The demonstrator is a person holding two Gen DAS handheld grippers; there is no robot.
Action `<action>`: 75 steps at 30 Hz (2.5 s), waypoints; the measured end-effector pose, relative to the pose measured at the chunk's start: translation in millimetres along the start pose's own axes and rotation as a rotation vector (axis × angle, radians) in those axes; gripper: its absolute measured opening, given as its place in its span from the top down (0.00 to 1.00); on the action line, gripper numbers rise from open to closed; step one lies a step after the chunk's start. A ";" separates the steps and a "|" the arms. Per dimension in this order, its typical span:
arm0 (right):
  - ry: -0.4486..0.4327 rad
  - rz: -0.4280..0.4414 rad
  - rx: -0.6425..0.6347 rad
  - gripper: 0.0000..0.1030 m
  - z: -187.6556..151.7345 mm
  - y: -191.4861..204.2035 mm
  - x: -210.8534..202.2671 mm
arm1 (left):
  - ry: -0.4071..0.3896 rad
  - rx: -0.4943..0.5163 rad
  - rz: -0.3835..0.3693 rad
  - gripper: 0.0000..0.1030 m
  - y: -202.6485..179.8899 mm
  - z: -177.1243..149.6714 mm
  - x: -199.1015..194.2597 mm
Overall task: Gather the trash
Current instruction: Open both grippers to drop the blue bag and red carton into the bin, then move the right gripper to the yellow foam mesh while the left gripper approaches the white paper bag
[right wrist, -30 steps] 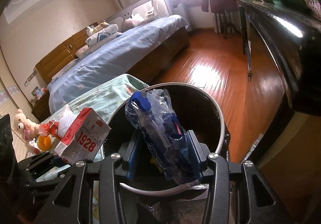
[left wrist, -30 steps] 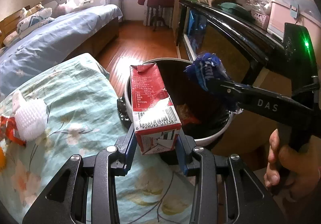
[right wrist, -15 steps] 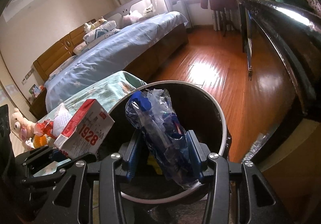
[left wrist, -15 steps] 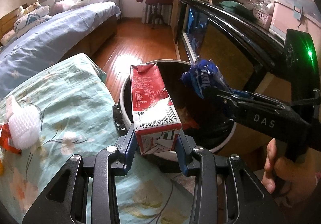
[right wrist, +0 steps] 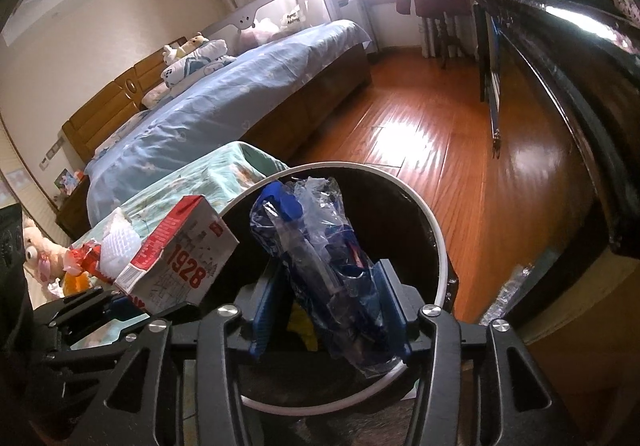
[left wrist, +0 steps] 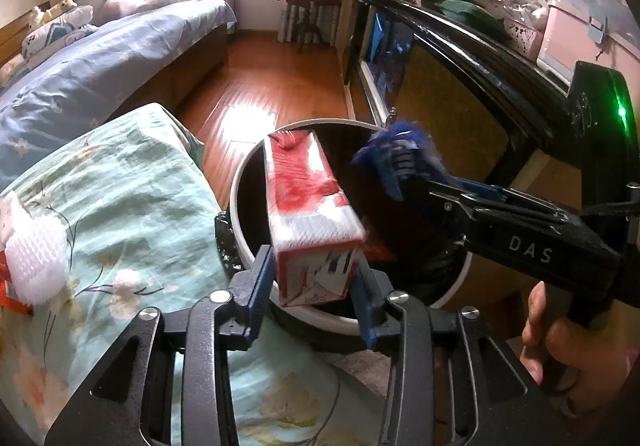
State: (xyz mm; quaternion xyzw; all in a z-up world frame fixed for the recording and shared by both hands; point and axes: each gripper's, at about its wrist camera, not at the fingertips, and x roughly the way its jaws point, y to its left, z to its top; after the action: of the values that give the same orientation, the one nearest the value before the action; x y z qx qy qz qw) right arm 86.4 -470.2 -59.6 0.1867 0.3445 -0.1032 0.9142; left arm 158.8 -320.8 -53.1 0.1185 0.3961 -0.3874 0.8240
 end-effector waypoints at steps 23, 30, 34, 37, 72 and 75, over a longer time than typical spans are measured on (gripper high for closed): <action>-0.014 0.056 -0.065 0.17 -8.2 49.7 -13.5 | -0.073 -0.232 0.114 0.42 83.7 -67.1 -61.8; 0.002 0.102 -0.108 0.15 -16.0 82.5 -8.5 | -0.083 -0.296 0.168 0.42 110.0 -89.2 -78.6; 0.015 0.135 -0.138 0.14 -21.7 101.7 -4.7 | -0.083 -0.344 0.195 0.42 132.0 -100.8 -85.4; 0.032 0.166 -0.157 0.13 -25.8 118.0 0.9 | -0.084 -0.380 0.225 0.42 147.4 -109.6 -90.9; 0.217 0.373 -0.286 0.13 -57.8 243.6 69.9 | -0.093 -0.654 0.492 0.33 275.4 -189.6 -156.6; 0.230 0.405 -0.304 0.13 -62.4 259.2 70.5 | -0.101 -0.676 0.511 0.33 287.7 -195.1 -165.2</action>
State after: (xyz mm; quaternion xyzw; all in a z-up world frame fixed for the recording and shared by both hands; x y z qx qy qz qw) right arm 184.1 -213.0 -79.9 0.1229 0.4134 0.1563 0.8886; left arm 196.2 60.4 -90.7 -0.0833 0.4178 -0.0246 0.9044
